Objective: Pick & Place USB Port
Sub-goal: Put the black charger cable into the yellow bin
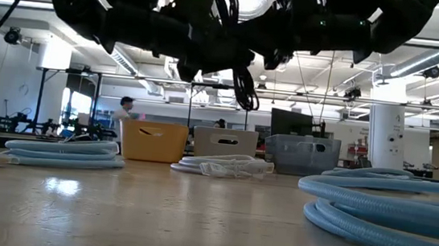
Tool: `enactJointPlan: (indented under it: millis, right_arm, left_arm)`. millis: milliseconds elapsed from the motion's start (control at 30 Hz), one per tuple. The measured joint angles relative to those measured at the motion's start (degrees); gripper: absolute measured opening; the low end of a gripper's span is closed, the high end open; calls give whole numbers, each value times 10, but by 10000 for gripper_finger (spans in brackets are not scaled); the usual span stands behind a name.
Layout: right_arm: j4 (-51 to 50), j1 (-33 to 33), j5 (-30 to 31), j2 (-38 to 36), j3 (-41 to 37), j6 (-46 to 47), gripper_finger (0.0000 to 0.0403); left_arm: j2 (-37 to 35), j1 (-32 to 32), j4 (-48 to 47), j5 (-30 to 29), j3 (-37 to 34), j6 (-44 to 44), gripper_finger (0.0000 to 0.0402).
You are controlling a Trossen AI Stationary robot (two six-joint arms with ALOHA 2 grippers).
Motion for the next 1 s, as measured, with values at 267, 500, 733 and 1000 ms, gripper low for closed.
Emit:
enactJointPlan:
  millis: [267,500,733,1000]
  right_arm:
    - [-50,0,3,-14,2,3,87]
    - [-134,0,3,-72,2,-1,131]
    - [-285,0,3,-162,2,6,152]
    - [-374,1,3,-225,1,51,141]
  left_arm:
    - [-4,-1,-18,-3,-4,-28,50]
    - [-5,-1,-64,-3,-4,-87,67]
    - [-40,2,-127,-12,-4,-127,54]
    - [-163,51,-441,-60,66,-178,60]
